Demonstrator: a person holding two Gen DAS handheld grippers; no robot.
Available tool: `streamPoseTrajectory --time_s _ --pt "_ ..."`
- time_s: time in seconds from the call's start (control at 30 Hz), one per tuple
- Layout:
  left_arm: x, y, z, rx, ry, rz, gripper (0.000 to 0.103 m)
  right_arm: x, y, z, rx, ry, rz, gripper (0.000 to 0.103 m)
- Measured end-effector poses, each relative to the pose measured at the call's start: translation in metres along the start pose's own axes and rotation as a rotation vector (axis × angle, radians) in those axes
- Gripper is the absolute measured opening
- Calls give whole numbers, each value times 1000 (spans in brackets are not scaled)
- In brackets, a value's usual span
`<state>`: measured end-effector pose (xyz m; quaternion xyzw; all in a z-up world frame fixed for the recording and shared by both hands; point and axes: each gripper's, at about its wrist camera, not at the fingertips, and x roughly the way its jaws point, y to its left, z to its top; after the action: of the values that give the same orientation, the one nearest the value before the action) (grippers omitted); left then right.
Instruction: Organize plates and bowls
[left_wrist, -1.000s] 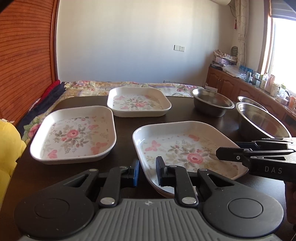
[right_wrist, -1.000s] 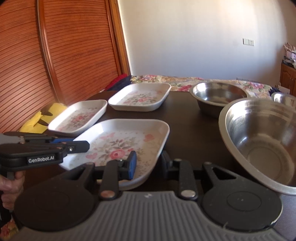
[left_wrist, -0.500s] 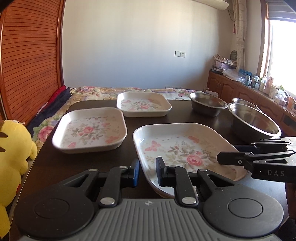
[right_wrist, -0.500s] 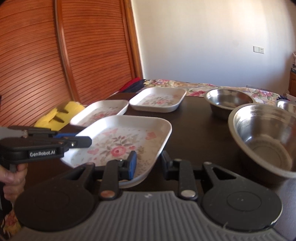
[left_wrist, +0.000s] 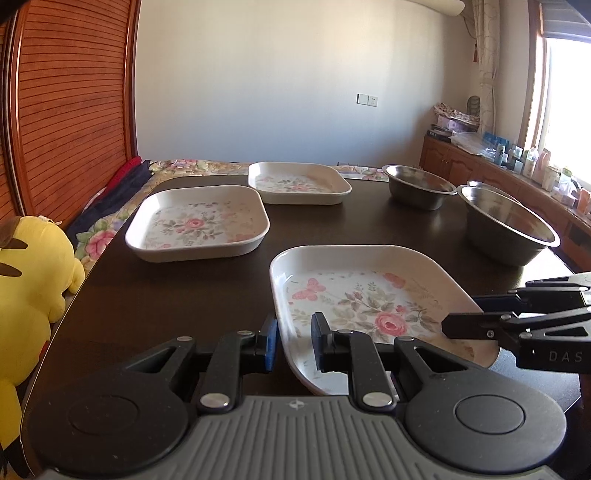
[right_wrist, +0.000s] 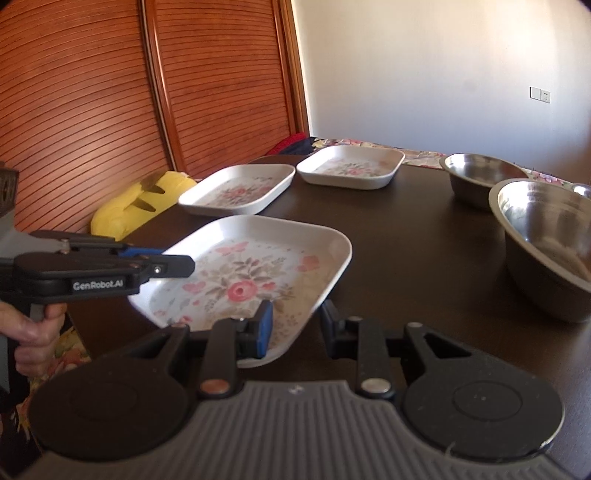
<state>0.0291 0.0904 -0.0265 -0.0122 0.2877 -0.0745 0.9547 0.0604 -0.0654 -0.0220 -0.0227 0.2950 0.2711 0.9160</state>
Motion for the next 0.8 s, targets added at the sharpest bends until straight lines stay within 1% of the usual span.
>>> streamPoseTrajectory --time_s 0.2,0.4,0.6,0.8 --pt "-3 -3 -5 11 1 12 19 0 0 -4 7 7 5 30" --pt "-1 -3 -10 -10 4 21 19 0 1 -7 12 11 7 30" --pt "2 -3 -11 -8 13 23 19 0 3 -10 10 13 9 30" --pt "3 -3 -11 -15 2 24 24 -1 4 -10 15 8 17 33"
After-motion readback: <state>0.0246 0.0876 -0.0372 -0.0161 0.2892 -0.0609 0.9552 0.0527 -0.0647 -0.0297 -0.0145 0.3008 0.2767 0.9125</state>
